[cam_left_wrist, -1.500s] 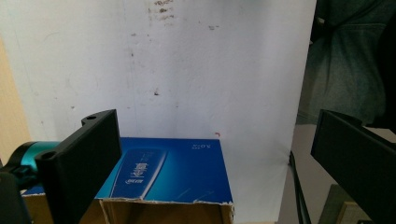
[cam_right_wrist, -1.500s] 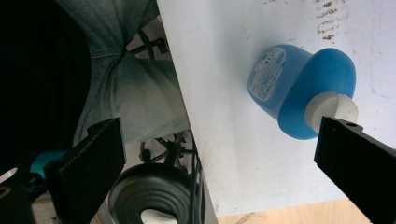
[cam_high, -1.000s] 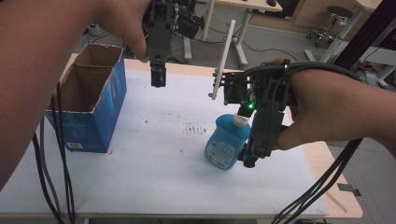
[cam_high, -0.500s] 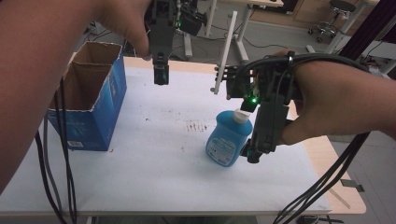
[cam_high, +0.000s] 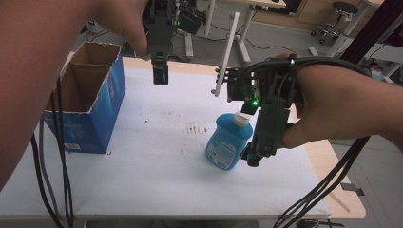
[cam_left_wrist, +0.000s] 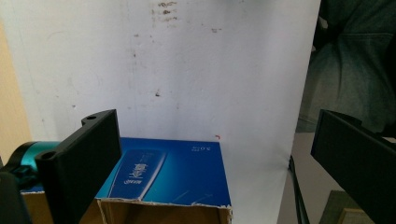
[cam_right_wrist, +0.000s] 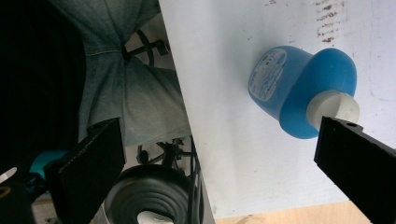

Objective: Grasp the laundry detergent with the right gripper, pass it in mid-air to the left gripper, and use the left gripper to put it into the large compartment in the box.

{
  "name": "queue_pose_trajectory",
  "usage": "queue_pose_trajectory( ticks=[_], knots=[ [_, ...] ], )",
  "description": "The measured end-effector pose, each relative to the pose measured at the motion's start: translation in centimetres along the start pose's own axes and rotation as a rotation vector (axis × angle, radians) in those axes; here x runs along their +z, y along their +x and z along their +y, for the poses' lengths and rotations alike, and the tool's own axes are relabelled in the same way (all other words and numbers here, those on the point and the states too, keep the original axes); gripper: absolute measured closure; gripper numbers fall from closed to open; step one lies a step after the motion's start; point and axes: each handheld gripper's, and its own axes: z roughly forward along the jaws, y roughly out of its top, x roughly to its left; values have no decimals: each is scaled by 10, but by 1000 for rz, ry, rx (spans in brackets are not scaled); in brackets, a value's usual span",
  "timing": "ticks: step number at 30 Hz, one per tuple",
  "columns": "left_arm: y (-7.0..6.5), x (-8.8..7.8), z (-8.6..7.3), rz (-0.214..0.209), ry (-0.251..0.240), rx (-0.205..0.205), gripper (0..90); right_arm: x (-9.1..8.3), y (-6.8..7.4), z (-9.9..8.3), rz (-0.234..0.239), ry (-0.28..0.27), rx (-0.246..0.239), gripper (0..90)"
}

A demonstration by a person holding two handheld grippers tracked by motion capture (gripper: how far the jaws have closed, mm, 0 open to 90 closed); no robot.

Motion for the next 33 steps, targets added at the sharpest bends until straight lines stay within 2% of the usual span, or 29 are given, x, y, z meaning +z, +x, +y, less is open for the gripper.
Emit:
queue_pose_trajectory(
  ticks=[4, 8, 10, 12, 15, 16, 17, 19, 20, 22, 25, 27, 28, 31, 33],
  knots=[
    [2, 0, 0, 0, -3, -5, 17, -1, -1, 0, -9, -10, -6, 12],
    [3, -1, 0, 2, -11, -7, 17, -3, -3, 0, -30, -52, 2, 12],
    [1, 0, -1, 4, -12, -12, 17, -4, -7, -1, -37, -90, 8, 12],
    [0, 0, 0, 4, -5, -6, 17, -4, -13, -3, -36, -140, 47, 12],
    [-5, -2, 1, 5, -12, 2, 17, -3, -26, -8, -69, -204, 91, 12],
    [-5, -4, 0, 7, -6, 7, 17, -3, -34, -14, -89, -246, 126, 12],
    [-5, -4, 0, 7, -6, 7, 17, -3, -34, -14, -89, -246, 126, 12],
    [-6, -3, -1, 8, -13, -2, 17, -3, -41, -22, -112, -284, 156, 12],
    [-6, -3, -1, 8, -10, -4, 17, -3, -47, -31, -125, -326, 185, 12],
    [-6, -3, -2, 11, -8, -3, 17, -3, -47, -31, -125, -326, 185, 12],
    [-6, -3, -3, 13, -4, -10, 17, 1, -55, -50, -147, -413, 241, 12],
    [-6, -3, -3, 13, -3, -7, 17, 2, -57, -54, -151, -429, 253, 12],
    [-7, -4, -2, 13, -6, -4, 17, 6, -59, -65, -146, -454, 270, 11],
    [-7, -4, -2, 14, -7, -2, 17, 11, -62, -75, -144, -475, 294, 12],
    [-7, -4, -2, 16, -6, -3, 17, 17, -64, -90, -145, -510, 319, 12]
  ],
)
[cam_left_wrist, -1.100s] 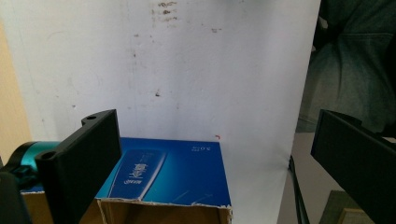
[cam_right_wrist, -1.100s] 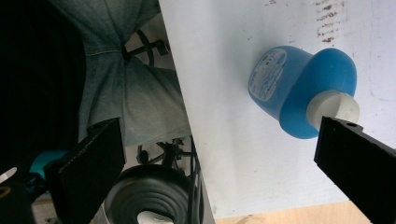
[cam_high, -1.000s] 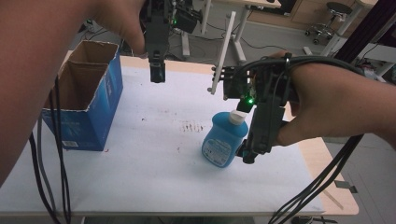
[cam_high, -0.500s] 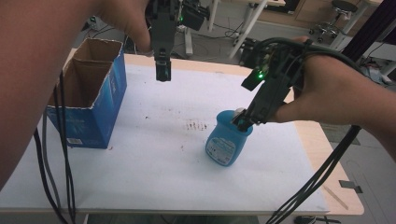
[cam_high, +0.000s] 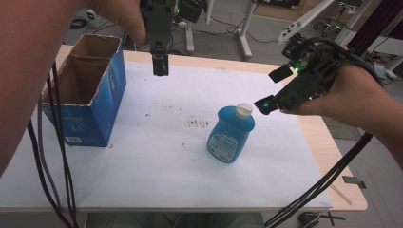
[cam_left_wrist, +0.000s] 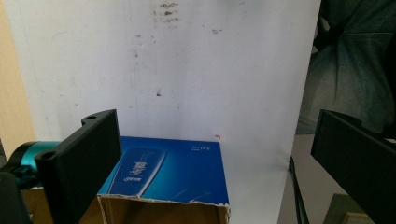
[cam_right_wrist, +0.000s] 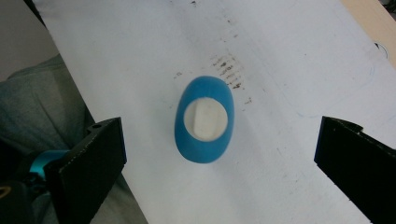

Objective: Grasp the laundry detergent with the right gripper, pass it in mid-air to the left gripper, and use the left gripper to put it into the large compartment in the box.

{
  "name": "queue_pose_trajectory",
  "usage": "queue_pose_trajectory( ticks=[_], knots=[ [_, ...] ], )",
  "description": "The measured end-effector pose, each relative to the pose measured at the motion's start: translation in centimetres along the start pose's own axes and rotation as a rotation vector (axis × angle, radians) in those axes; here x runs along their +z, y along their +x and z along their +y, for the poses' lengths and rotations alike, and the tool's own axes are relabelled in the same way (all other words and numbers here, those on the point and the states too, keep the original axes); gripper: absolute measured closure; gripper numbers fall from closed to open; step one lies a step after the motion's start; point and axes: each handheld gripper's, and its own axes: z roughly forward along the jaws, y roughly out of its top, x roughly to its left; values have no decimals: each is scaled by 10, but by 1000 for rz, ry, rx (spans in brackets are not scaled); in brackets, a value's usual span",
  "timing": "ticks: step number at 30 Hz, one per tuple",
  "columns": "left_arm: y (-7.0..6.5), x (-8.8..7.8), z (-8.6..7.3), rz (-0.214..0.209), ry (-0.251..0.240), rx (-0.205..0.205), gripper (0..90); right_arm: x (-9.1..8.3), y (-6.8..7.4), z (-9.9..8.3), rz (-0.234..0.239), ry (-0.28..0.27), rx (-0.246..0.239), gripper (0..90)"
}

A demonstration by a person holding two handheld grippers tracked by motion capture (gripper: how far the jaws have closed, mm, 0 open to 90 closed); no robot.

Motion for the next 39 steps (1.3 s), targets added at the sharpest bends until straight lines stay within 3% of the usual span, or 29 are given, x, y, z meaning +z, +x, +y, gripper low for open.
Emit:
queue_pose_trajectory(
  ticks=[8, 22, 27, 39],
  knots=[
    [0, -1, -2, 5, -8, 0, 17, -2, -8, -44, -11, -115, 32, 11],
    [-2, 0, 1, 12, 0, 8, 17, -1, 2, -97, -36, -191, 36, 11],
    [-2, 0, 0, 13, 2, 8, 17, 12, 6, -109, -27, -225, 41, 11],
    [-3, -1, -3, 26, 2, 13, 17, 66, 15, -133, -5, -343, 65, 11]
  ],
)
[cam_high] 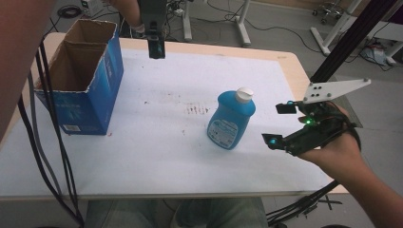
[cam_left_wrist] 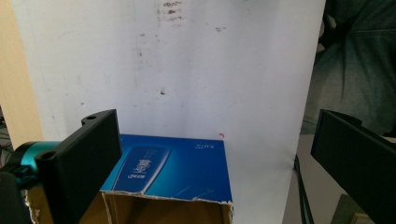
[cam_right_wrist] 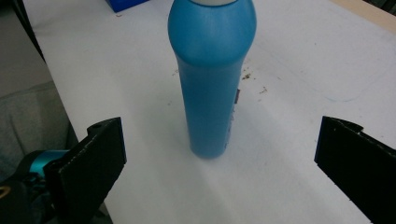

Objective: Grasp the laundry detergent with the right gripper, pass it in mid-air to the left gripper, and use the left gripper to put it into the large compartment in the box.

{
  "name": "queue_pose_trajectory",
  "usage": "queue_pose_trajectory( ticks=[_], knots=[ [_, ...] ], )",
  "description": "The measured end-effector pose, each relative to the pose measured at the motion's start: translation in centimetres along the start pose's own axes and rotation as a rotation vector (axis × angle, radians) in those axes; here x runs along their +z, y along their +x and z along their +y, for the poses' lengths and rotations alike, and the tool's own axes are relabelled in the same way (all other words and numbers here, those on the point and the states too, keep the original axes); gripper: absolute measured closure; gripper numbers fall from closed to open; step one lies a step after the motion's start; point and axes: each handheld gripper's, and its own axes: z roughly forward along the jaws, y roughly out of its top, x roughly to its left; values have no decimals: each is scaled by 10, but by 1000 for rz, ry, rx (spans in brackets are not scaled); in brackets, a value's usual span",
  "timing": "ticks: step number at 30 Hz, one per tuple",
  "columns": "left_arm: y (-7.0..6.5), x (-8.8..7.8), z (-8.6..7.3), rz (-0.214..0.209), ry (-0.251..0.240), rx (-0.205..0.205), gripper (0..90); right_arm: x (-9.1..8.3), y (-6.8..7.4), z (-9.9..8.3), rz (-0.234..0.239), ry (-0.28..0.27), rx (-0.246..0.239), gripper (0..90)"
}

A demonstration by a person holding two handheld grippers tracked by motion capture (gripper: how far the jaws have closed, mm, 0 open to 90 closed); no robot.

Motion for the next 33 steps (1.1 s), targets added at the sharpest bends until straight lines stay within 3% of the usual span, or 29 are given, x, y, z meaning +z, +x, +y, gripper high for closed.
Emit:
queue_pose_trajectory(
  ticks=[7, 9, 22, 33],
  knots=[
    [0, 0, -2, 4, -3, 5, 17, 29, 7, -10, 8, -49, 16, 11],
    [0, 1, -2, 5, 1, 4, 17, 37, 9, -14, -8, -67, 21, 11],
    [1, 3, -5, 4, 5, 4, 17, 74, 4, -38, 9, -159, 166, 11],
    [-1, 5, -4, 1, 14, 2, 17, 100, 4, -41, 7, -173, 169, 11]
  ],
)
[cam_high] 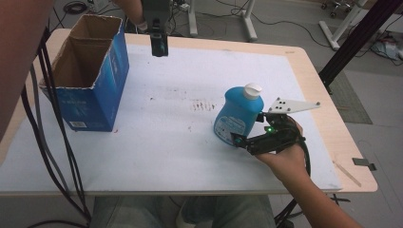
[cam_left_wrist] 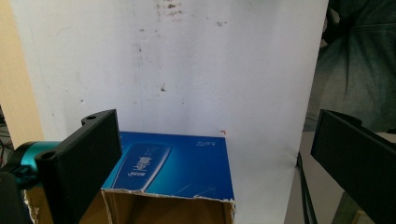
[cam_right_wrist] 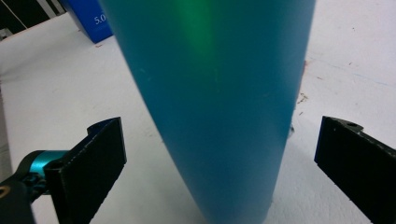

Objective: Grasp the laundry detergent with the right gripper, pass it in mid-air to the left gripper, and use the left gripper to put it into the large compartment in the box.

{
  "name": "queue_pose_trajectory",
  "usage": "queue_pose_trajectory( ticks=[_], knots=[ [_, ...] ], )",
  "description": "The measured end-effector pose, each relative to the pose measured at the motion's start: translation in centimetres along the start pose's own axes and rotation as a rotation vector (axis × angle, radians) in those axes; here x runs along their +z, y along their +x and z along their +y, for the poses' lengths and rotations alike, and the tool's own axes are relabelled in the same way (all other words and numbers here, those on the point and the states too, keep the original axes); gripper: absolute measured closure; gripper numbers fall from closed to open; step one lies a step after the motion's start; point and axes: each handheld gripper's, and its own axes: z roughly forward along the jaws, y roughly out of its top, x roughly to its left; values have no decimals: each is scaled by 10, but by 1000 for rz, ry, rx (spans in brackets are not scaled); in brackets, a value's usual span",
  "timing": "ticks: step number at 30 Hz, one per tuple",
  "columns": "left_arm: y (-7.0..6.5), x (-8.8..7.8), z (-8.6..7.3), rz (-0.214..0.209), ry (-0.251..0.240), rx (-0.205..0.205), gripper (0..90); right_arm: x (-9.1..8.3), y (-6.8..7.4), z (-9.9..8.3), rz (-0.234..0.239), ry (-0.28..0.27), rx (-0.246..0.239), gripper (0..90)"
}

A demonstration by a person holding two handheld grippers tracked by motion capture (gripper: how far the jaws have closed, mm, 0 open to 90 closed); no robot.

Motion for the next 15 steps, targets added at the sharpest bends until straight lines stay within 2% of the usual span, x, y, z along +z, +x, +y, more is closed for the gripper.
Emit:
queue_pose_trajectory(
  ticks=[5, 15],
  knots=[
    [0, -1, -1, 3, -3, -1, 17, 7, -1, -3, -12, -8, -4, 11],
    [-1, 1, 2, 3, -1, 4, 17, 18, -2, -5, -16, -54, 24, 12]
  ],
)
